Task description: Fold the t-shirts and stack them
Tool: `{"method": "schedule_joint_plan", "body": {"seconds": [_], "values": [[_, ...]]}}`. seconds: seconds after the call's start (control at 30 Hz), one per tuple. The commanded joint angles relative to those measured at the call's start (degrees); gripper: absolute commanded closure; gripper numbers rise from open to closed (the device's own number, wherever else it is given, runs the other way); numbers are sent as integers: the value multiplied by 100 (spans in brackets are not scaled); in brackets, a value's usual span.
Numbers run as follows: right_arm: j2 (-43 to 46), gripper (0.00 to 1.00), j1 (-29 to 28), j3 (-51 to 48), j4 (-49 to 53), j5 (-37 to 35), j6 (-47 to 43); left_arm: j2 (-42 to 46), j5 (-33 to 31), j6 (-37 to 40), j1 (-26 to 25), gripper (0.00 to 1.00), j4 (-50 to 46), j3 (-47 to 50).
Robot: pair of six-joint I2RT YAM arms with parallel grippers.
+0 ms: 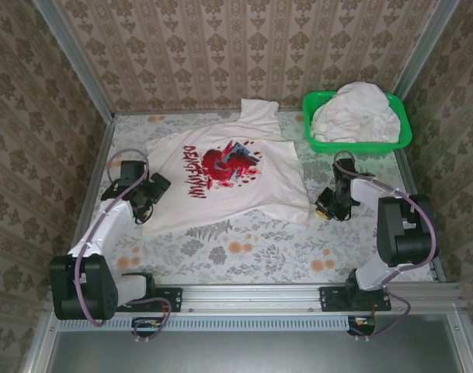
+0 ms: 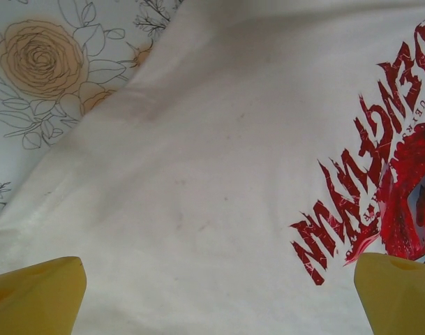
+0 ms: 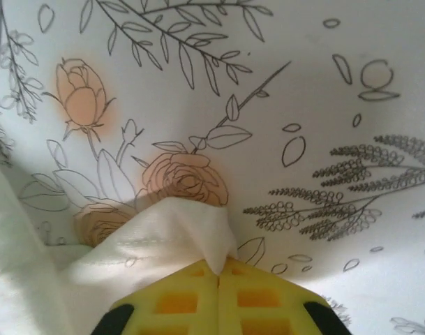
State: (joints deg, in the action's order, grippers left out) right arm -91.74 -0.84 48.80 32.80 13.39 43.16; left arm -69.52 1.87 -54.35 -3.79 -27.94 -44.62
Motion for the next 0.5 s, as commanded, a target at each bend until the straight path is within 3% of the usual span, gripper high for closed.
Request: {"method": "schedule_joint_plan", "body": {"seconds": [0.0, 0.3, 0.47], "values": [[138, 100, 35, 169, 724, 427, -118, 15, 42, 122, -25, 0, 52, -151], [1014, 100, 14, 548, 2779, 2627, -237, 0, 119, 151, -22, 0, 124, -134], [1438, 83, 20, 658, 3298, 2885, -150, -65, 167, 163, -24, 0, 176, -150]]}}
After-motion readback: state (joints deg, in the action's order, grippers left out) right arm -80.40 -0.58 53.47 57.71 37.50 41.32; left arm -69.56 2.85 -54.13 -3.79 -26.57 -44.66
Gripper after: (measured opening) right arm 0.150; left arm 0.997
